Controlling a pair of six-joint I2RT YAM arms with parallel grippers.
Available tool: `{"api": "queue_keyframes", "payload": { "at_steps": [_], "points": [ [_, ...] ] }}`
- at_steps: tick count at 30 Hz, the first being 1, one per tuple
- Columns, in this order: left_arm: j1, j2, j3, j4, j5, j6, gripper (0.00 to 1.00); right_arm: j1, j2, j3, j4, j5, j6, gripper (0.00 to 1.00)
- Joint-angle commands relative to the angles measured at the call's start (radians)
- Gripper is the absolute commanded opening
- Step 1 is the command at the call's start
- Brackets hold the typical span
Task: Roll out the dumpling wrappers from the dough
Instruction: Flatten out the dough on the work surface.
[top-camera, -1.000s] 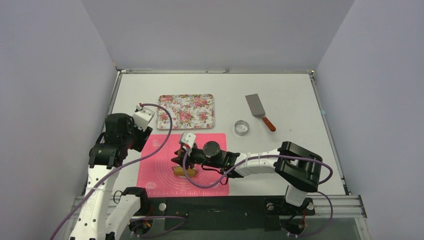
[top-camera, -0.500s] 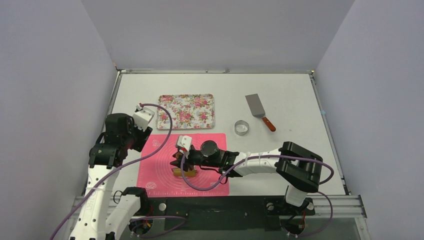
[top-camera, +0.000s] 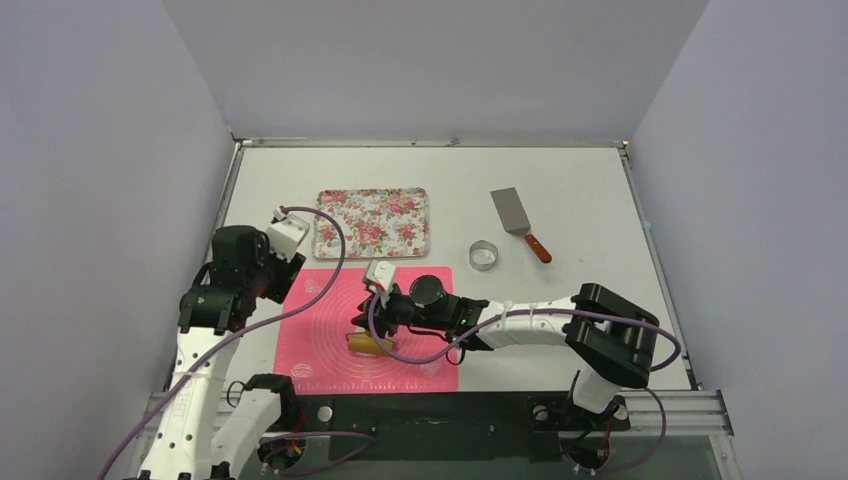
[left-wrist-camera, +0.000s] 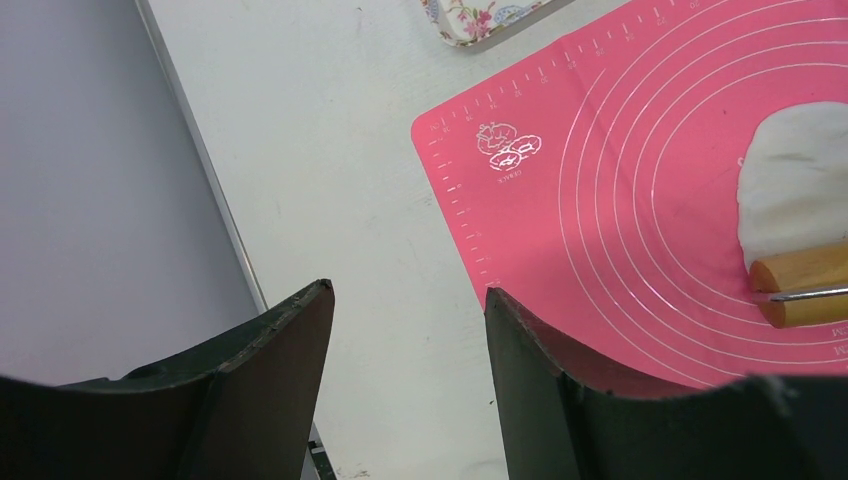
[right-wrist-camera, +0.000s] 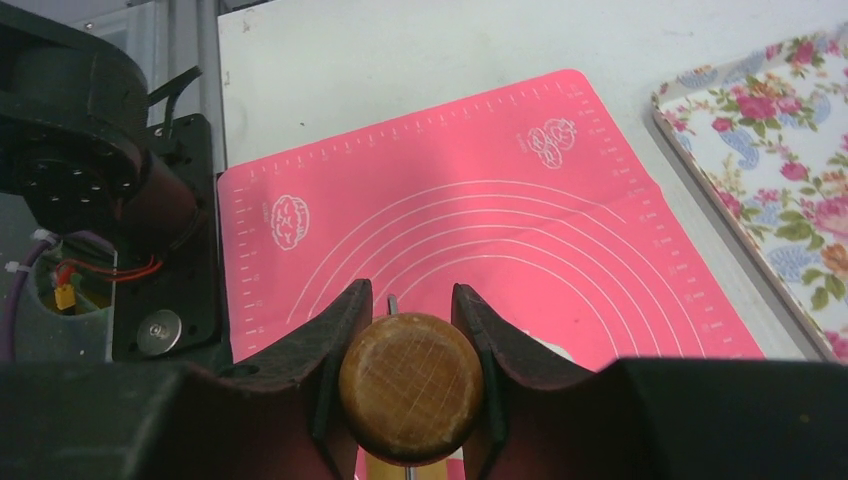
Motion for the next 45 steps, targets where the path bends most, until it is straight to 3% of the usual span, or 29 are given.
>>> {"api": "queue_keyframes", "payload": {
  "at_steps": [1,12,25,32,37,45],
  "points": [
    [0.005,0.009,0.039,0.035,0.013,0.005,0.55,-0.068,0.010,-0.034,-0.234,0.081,0.032,0.00],
    [0.005,-0.001,0.043,0.017,0.017,0.012,0.55,-0.128,0.033,0.041,-0.241,0.105,-0.022,0.00],
    [0.005,-0.014,0.030,0.010,0.017,0.012,0.55,0.003,0.008,-0.080,-0.154,0.061,0.069,0.00],
    [0.005,-0.012,0.034,0.007,0.017,0.012,0.55,-0.094,0.073,-0.042,-0.143,0.078,0.071,0.00],
    [0.005,-0.019,0.035,0.003,0.016,0.014,0.55,-0.148,0.121,0.080,-0.248,0.109,0.048,0.00],
    [0.006,-0.031,0.035,-0.001,0.017,0.012,0.55,-0.035,0.131,0.045,-0.242,0.022,0.023,0.00]
  ]
}}
